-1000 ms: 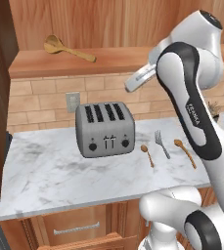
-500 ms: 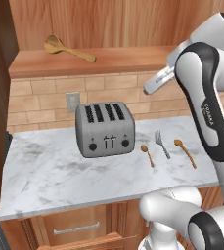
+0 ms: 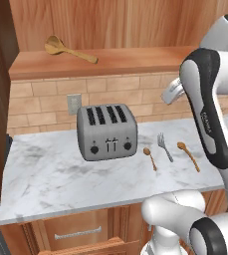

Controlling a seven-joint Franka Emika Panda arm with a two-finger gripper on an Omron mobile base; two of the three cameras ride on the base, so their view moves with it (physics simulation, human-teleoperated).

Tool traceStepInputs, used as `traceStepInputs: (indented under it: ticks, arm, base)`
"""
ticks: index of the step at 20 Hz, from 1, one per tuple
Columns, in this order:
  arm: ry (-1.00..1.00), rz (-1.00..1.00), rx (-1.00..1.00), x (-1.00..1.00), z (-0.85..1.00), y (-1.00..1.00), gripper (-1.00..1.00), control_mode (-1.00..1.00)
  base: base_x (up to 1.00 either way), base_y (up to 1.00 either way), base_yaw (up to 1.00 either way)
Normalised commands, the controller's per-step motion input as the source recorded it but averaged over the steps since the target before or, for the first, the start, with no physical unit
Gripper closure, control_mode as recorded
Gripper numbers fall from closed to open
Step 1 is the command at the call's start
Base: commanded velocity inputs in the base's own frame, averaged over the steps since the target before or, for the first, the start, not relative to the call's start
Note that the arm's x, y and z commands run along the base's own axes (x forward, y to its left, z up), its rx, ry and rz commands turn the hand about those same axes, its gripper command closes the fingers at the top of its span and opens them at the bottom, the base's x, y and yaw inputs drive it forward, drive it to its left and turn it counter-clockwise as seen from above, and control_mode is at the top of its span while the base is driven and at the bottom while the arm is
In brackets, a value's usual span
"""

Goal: Organize the utensils by type. Pick up the wooden spoons from the counter and place them in the open cabinet. Then pick up the metallic utensils from the counter and place them in the open drawer.

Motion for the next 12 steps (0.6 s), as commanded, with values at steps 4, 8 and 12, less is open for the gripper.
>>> traceStepInputs:
  ticks: [4,8,12]
  arm:
    - [0.05,-0.21,-0.17,0.0,-0.23,-0.53,-1.0,-1.0]
    - [0.01,-0.19,-0.14,0.0,-0.26,-0.54,-1.0,-1.0]
    - [0.0,-0.22,-0.03,0.0,-0.2,-0.57,-1.0,-1.0]
  base:
    - [0.0,0.0,0.0]
    - [0.0,0.0,0.0]
    - [0.0,0.0,0.0]
